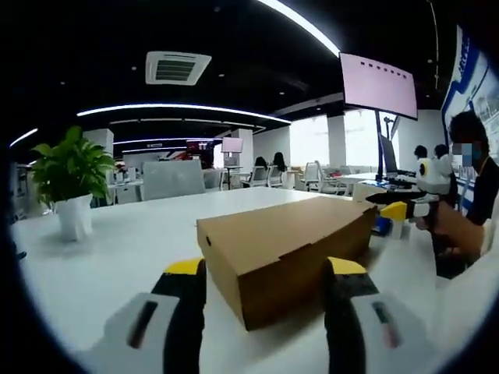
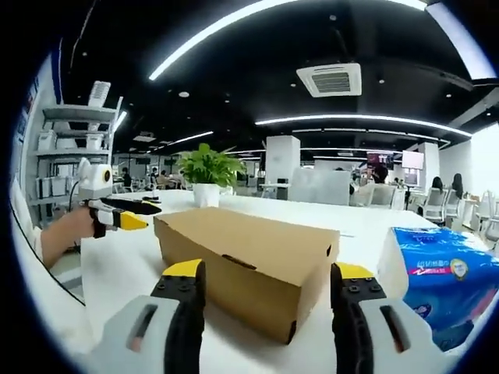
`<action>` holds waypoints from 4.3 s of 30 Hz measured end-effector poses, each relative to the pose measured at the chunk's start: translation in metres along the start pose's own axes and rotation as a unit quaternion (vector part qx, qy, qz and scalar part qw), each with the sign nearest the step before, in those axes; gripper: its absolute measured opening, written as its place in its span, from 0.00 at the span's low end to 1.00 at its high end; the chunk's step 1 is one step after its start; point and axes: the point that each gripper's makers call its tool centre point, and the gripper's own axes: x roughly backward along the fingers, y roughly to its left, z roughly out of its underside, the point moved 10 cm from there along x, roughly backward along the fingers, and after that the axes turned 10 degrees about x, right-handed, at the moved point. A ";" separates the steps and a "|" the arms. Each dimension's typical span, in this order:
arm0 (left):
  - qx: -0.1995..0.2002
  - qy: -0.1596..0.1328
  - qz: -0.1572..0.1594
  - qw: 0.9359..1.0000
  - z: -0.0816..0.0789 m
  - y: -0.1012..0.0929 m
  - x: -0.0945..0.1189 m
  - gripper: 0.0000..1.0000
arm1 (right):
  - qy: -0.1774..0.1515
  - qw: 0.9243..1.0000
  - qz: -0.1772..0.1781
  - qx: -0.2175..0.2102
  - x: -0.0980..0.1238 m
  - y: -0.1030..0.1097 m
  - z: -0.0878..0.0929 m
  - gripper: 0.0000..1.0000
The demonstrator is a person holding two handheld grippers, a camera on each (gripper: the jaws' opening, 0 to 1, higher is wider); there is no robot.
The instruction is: Operate the shoe box by opening the lid, removing the specified soft item, and placing it in the target area until the item is outside and the box remains undamaged.
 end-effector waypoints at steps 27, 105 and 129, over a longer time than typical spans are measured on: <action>-0.035 -0.010 -0.048 0.998 0.006 -0.004 -0.009 0.36 | 0.012 0.999 0.016 0.044 -0.016 -0.005 0.009 0.51; -0.037 -0.024 -0.022 0.999 0.030 -0.043 0.018 0.38 | 0.052 0.996 -0.014 0.071 0.024 0.000 0.012 0.56; -0.050 -0.014 -0.009 0.999 0.033 -0.061 0.030 0.37 | 0.116 0.989 -0.038 0.087 0.051 0.000 0.003 0.50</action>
